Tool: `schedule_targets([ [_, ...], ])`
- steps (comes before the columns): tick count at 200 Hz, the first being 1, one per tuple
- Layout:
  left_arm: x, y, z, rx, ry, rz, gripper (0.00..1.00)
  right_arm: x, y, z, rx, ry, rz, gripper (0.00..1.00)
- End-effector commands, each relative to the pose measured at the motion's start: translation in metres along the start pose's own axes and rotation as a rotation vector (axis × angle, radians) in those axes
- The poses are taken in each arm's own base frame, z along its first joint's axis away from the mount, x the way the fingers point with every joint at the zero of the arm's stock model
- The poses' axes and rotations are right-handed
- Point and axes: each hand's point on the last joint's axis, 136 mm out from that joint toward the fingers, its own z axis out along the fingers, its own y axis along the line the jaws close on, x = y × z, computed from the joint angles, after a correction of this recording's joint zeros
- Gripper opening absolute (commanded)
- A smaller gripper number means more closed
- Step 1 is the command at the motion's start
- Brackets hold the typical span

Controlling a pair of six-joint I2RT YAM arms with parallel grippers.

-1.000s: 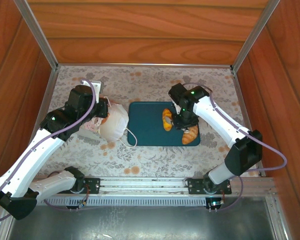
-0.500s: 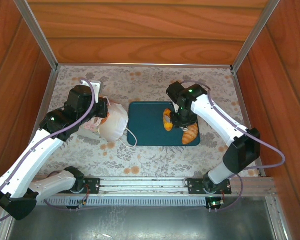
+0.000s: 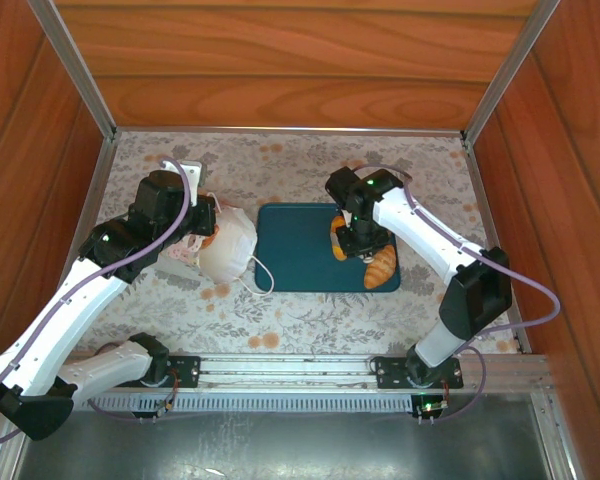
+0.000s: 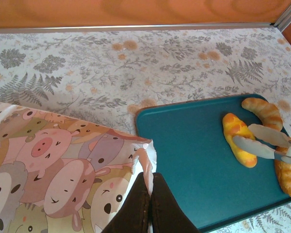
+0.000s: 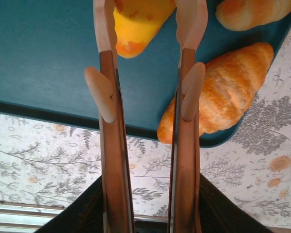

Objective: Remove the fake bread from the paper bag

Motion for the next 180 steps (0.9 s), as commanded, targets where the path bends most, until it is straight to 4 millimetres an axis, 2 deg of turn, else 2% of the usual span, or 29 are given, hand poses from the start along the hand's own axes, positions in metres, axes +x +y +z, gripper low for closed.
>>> schedule_targets([
  [1,-0.009,-0.001,-0.004,0.004,-0.040,0.003,0.00,0.008,-0.013,0.007,0.087,0.046,-0.030,0.40],
  [72,-0.011,-0.001,-0.005,0.006,-0.044,0.001,0.00,-0.002,-0.041,0.000,0.184,0.018,-0.043,0.40],
  [148,-0.012,-0.002,-0.004,0.009,-0.043,0.001,0.00,-0.005,-0.037,0.004,0.142,0.013,-0.048,0.45],
  [180,-0.012,-0.002,-0.004,0.007,-0.044,0.003,0.00,-0.006,-0.040,-0.005,0.153,-0.004,-0.038,0.48],
])
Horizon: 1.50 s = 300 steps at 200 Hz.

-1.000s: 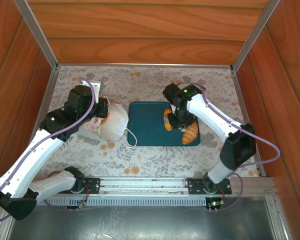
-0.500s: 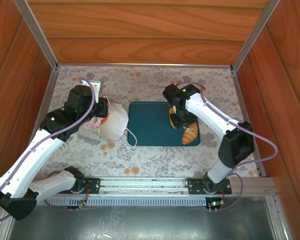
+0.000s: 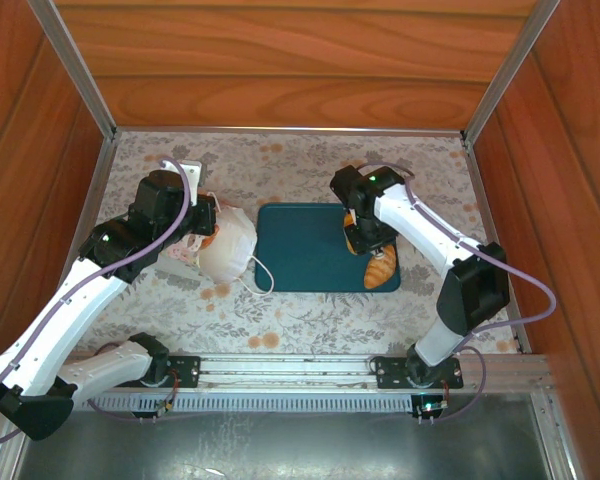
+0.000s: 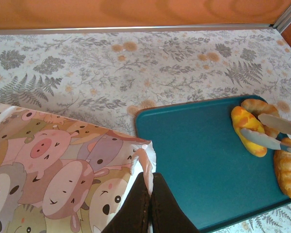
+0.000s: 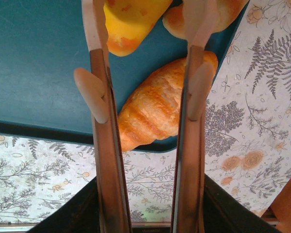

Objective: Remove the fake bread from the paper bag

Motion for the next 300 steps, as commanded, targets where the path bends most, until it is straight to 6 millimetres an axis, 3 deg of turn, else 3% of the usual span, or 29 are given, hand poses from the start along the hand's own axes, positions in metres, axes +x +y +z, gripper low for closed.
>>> schedule_targets([
  [1,-0.011,-0.001,-0.004,0.005,-0.040,0.003,0.00,-0.001,-0.008,-0.010,0.017,-0.014,0.014,0.48],
  [29,-0.011,-0.001,-0.004,0.006,-0.040,0.007,0.00,-0.002,-0.011,-0.029,-0.003,-0.057,0.031,0.49],
  [51,-0.012,0.000,-0.006,0.000,-0.047,0.011,0.00,0.000,0.000,-0.051,-0.104,-0.118,0.034,0.48],
  [96,-0.004,0.008,-0.013,-0.027,-0.051,0.030,0.00,0.004,0.075,-0.109,-0.544,-0.396,-0.096,0.46],
  [119,-0.005,0.018,-0.021,-0.065,-0.075,0.041,0.00,0.015,0.118,-0.141,-0.744,-0.495,-0.198,0.46],
  [144,-0.004,0.021,-0.027,-0.076,-0.083,0.066,0.00,0.024,0.158,-0.157,-0.869,-0.545,-0.302,0.46],
  [167,-0.004,0.024,-0.028,-0.091,-0.089,0.073,0.00,0.031,0.189,-0.153,-0.859,-0.568,-0.430,0.47],
  [187,-0.004,0.025,-0.028,-0.097,-0.084,0.081,0.00,0.027,0.209,-0.135,-0.728,-0.618,-0.560,0.46],
  [248,0.008,0.039,-0.042,-0.149,-0.065,0.085,0.00,-0.021,0.233,-0.087,-0.301,-0.713,-0.806,0.44],
  [277,0.008,0.044,-0.046,-0.179,-0.068,0.066,0.00,-0.034,0.246,-0.079,-0.185,-0.762,-0.864,0.45],
  [300,0.009,0.043,-0.040,-0.179,-0.046,0.054,0.00,-0.049,0.252,-0.086,-0.122,-0.838,-0.844,0.46],
])
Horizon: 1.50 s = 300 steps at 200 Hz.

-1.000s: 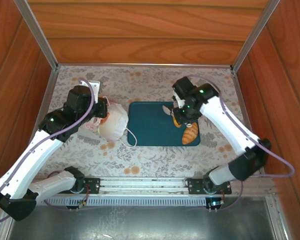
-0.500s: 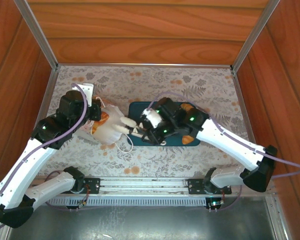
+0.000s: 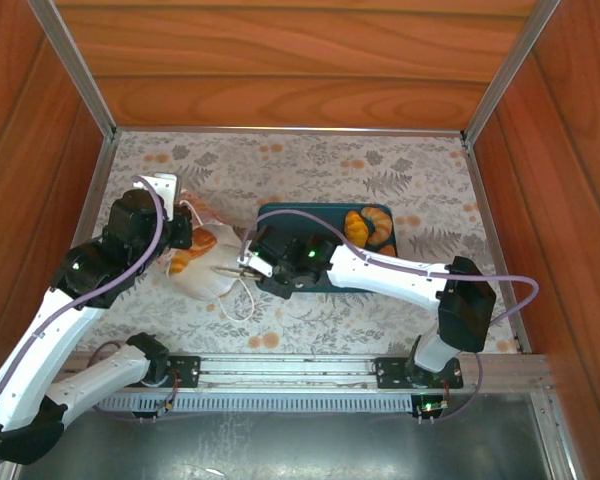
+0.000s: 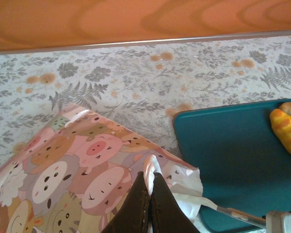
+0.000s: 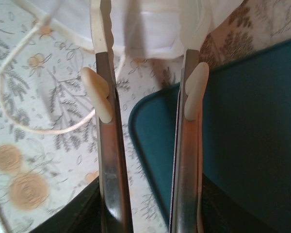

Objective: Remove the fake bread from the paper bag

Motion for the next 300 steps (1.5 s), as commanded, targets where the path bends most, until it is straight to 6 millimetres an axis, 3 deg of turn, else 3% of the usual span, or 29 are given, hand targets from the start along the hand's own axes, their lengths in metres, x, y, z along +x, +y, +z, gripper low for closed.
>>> schedule_targets([
  [1,0.004,0.006,0.004,-0.038,0.026,-0.013,0.00,-0.042,-0.022,-0.013,0.159,-0.130,-0.060,0.46],
  [53,0.001,0.000,0.013,-0.033,0.052,-0.004,0.00,-0.071,-0.016,-0.020,0.116,-0.226,-0.050,0.46],
  [59,0.001,0.000,0.013,-0.033,0.052,-0.002,0.00,-0.069,-0.015,-0.008,0.121,-0.200,-0.039,0.45],
  [176,0.000,-0.001,0.010,-0.020,0.046,-0.008,0.00,-0.062,-0.019,0.035,0.084,-0.058,0.133,0.43],
  [226,-0.002,-0.001,0.008,-0.021,0.039,-0.009,0.00,-0.054,-0.027,0.030,0.111,-0.045,0.176,0.46],
  [251,-0.002,-0.001,0.008,-0.019,0.039,-0.012,0.00,-0.052,-0.019,0.036,0.034,-0.036,0.212,0.46],
  [267,-0.002,-0.001,0.008,-0.019,0.039,-0.011,0.00,-0.056,-0.004,0.034,-0.079,-0.037,0.229,0.41],
  [300,-0.002,-0.002,0.008,-0.016,0.042,-0.014,0.00,-0.060,-0.008,0.019,-0.070,-0.048,0.255,0.43],
])
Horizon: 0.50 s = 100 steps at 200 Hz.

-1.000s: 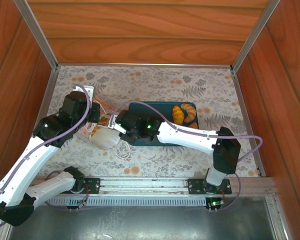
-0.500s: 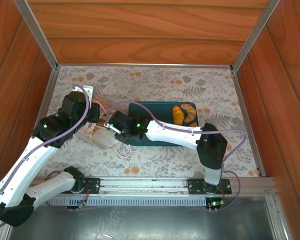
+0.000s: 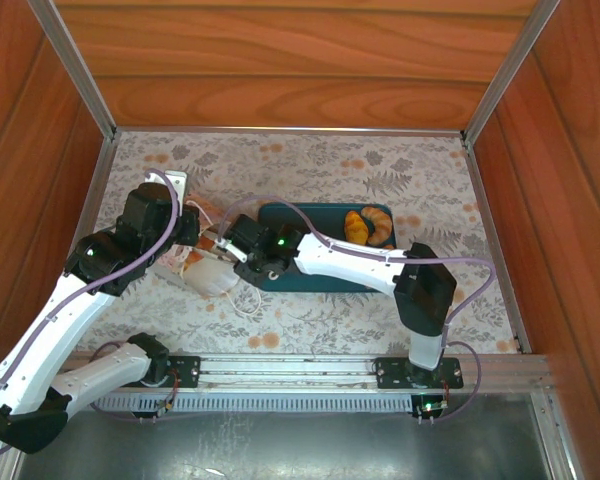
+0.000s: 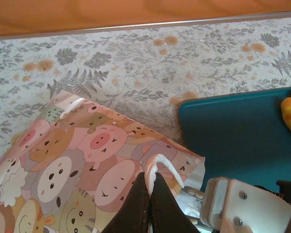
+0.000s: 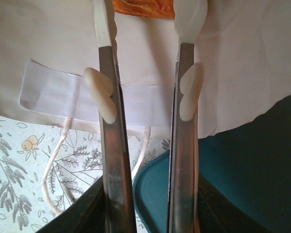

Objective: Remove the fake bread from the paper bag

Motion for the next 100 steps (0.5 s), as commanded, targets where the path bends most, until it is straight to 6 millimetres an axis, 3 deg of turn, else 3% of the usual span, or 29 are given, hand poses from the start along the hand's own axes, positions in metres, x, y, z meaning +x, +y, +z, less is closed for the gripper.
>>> schedule_targets([
  [1,-0.009,0.002,-0.010,0.003,-0.024,-0.015,0.00,-0.012,0.004,-0.021,-0.042,-0.028,0.046,0.43],
  [31,-0.009,0.002,-0.010,0.000,-0.024,-0.012,0.00,-0.012,-0.006,-0.034,0.001,-0.073,0.059,0.43],
  [52,-0.010,0.002,-0.010,0.001,-0.025,-0.010,0.00,-0.006,-0.002,-0.024,-0.014,-0.039,0.047,0.41],
  [100,-0.009,0.001,-0.010,0.002,-0.024,-0.008,0.00,-0.008,0.006,-0.008,-0.055,0.001,0.056,0.49],
])
